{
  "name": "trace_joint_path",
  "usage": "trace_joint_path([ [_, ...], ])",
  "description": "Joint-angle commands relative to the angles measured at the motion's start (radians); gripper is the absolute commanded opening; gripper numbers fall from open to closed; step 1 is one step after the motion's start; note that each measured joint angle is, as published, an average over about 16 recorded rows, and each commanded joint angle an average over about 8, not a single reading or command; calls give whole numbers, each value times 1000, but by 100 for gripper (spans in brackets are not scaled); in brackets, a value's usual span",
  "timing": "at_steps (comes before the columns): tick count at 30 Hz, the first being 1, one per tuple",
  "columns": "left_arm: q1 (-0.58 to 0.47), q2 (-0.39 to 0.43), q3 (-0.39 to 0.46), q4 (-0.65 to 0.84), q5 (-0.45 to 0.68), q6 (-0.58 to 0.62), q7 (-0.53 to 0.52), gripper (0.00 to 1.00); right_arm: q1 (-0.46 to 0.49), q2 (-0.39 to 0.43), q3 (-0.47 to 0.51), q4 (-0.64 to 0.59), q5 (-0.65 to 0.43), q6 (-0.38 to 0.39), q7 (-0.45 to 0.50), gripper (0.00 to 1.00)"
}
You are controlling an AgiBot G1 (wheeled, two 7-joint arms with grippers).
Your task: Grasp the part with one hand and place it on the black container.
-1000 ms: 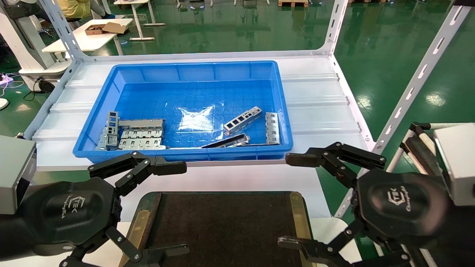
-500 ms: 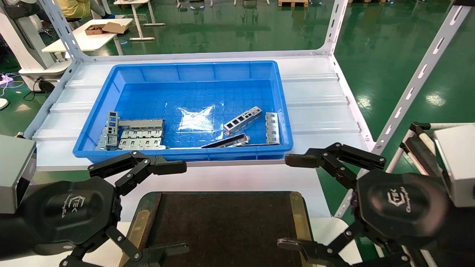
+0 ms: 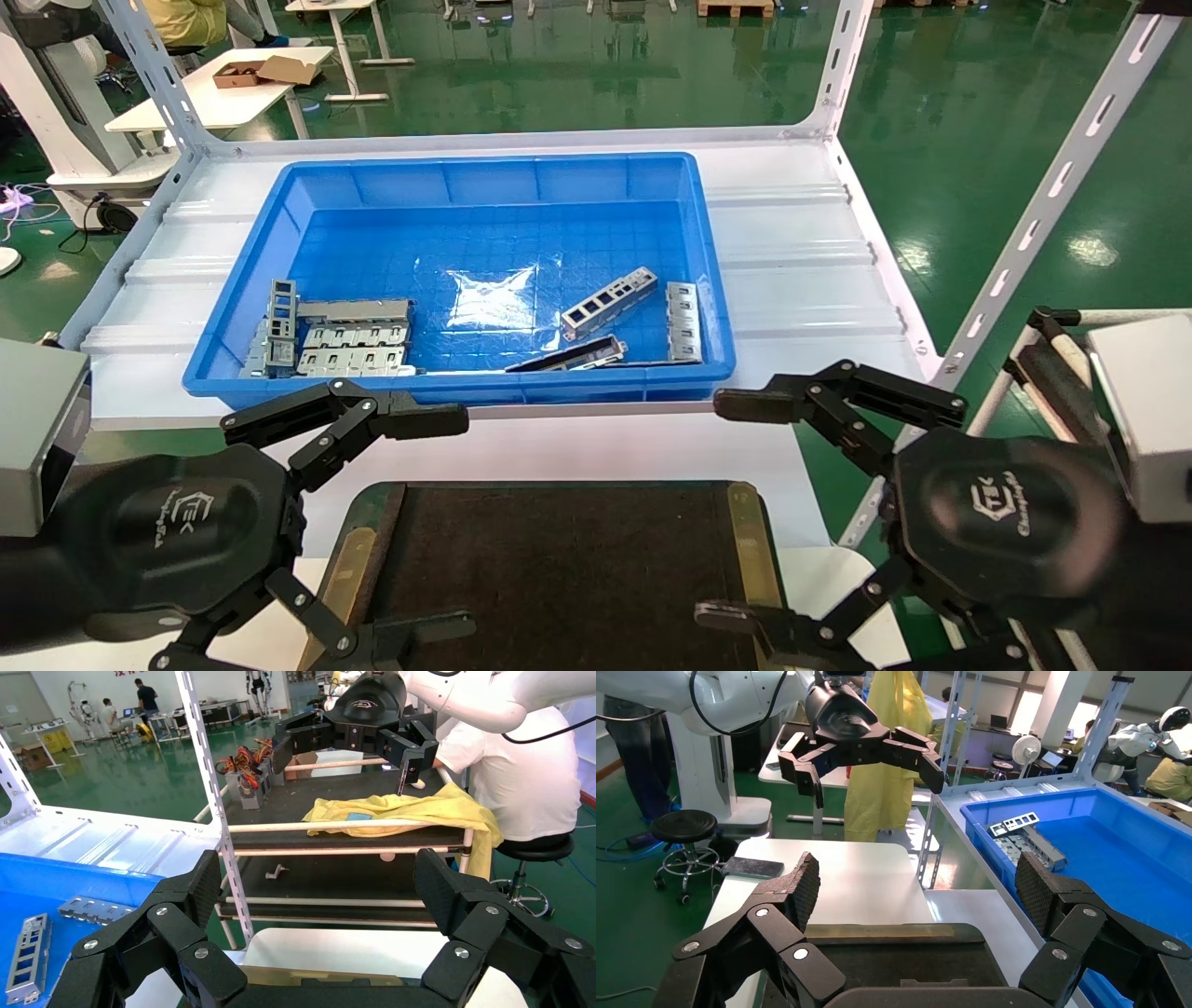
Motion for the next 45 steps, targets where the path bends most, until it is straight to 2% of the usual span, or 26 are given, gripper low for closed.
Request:
trace_joint_path([
  [1, 0, 0, 0, 2, 0, 0, 1, 100, 0, 0, 1, 0, -1, 0, 0, 100],
  [12, -10, 29, 15, -14, 54, -80, -10, 100, 0, 0, 0, -1, 0, 0, 0, 100],
  [21, -82, 119, 61, 40, 149, -159, -15, 100, 1, 0, -1, -1, 0, 0, -1, 100],
  [31, -197, 265, 129, 217, 292, -267, 7, 100, 1, 0, -1, -1, 1, 0, -1, 100],
  [45, -359, 497, 218, 559, 471, -436, 84, 100, 1, 1, -3, -1, 2, 1, -2, 100],
])
